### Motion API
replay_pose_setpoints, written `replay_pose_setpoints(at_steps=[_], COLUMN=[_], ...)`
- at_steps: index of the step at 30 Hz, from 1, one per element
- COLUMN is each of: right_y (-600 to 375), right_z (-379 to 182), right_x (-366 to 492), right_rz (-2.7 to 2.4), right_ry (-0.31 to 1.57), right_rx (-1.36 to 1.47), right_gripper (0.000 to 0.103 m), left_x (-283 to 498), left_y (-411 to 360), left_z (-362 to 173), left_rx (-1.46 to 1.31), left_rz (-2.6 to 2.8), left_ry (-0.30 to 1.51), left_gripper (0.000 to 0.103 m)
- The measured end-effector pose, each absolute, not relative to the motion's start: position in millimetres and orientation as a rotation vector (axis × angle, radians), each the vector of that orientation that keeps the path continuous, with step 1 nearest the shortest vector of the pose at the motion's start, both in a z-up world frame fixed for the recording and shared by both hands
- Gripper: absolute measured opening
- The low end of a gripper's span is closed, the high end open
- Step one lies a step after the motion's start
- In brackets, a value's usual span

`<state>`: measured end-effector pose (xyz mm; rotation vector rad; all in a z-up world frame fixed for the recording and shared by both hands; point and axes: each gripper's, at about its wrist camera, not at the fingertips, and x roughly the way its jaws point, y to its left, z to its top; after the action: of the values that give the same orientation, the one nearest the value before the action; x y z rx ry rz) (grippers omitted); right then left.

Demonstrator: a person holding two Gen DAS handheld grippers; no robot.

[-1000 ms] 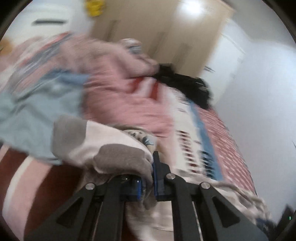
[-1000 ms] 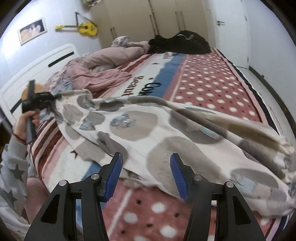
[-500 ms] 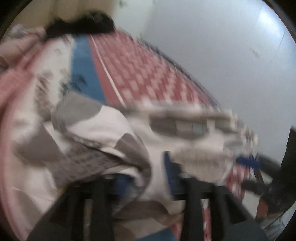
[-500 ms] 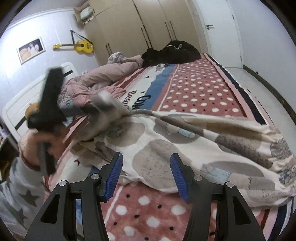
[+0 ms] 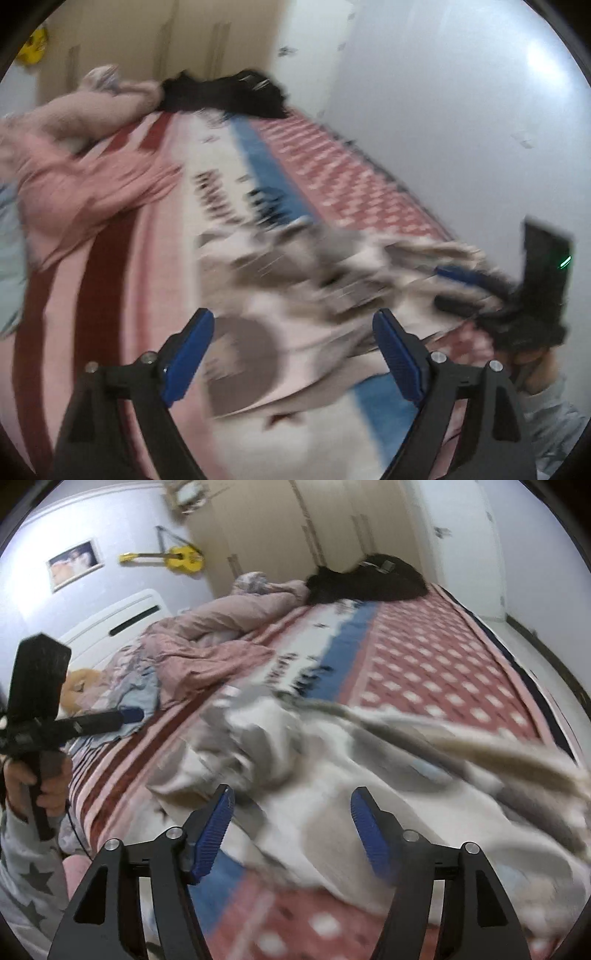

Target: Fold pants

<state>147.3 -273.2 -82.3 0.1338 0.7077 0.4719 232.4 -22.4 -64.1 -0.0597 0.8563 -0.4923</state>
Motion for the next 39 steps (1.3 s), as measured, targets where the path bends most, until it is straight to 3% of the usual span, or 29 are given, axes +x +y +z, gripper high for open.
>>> replay_pose_setpoints(at_steps=[2, 10, 12, 13, 14, 16, 19, 23, 27, 30, 31, 36, 37, 38, 39], right_y=[-247.1, -158.1, -160.7, -165.7, -174.4, -197.3, -244.6, -302.0, -331.4, -333.5, -331.9, -317.8, -315.1, -311.2, -306.8], right_z=[-80.4, -121.5, -124.7, -125.7, -126.2, -123.6, -117.0, -124.7, -132.1, -123.3, -121.7, -130.6, -134.7, -137.0, -138.3], right_x=[161.8, 212.7, 215.2, 219.1, 223.6, 227.8, 218.4, 190.3, 159.8, 149.7, 152.4, 182.7, 189.5, 194.5, 197.5], right_rz=[0.479, 0.331, 0.269, 0.231, 0.206, 0.162, 0.174, 0.211, 0.16, 0.22, 0.246, 0.357, 0.351, 0.338, 0.322], right_ry=[0.697, 0.765, 0.758, 0.767, 0.78, 0.789, 0.788, 0.807, 0.823, 0.794, 0.796, 0.821, 0.83, 0.832, 0.835], right_rx=[0.083, -0.233, -0.267, -0.263, -0.238, -0.15, 0.08, 0.374, 0.4, 0.373, 0.364, 0.453, 0.469, 0.471, 0.459], right_gripper=[0.078, 0.083, 0.08, 0.066, 0.035, 0.025, 0.024, 0.029, 0.035, 0.056, 0.07, 0.073, 0.068, 0.045, 0.03], left_x=[235.2, 239.5, 240.7, 240.5, 241.2, 241.6, 244.8, 248.3, 243.3, 236.3, 234.9, 237.8, 238.3, 238.4, 238.3], left_y=[-11.2, -10.6, -13.9, -15.4, -15.9, -15.8, -15.9, -14.5, -14.8, -18.4, -20.8, -25.2, -24.5, -23.4, -21.7], left_z=[-86.4, -141.9, -146.7, -146.8, -146.8, -147.4, -151.1, -157.6, -151.0, -139.4, -135.5, -131.0, -131.4, -132.0, -132.5], left_rx=[-0.074, -0.046, -0.033, -0.031, -0.031, -0.027, -0.003, 0.02, 0.016, -0.005, -0.006, -0.026, -0.031, -0.033, -0.032], left_rz=[-0.476, -0.47, -0.464, -0.461, -0.459, -0.45, -0.416, -0.371, -0.397, -0.458, -0.462, -0.454, -0.451, -0.448, -0.447], left_ry=[0.894, 0.964, 0.971, 0.971, 0.968, 0.962, 0.966, 0.963, 0.954, 0.93, 0.923, 0.924, 0.928, 0.93, 0.931], left_gripper=[0.085, 0.085, 0.085, 0.085, 0.085, 0.085, 0.085, 0.085, 0.085, 0.085, 0.085, 0.085, 0.085, 0.085, 0.085])
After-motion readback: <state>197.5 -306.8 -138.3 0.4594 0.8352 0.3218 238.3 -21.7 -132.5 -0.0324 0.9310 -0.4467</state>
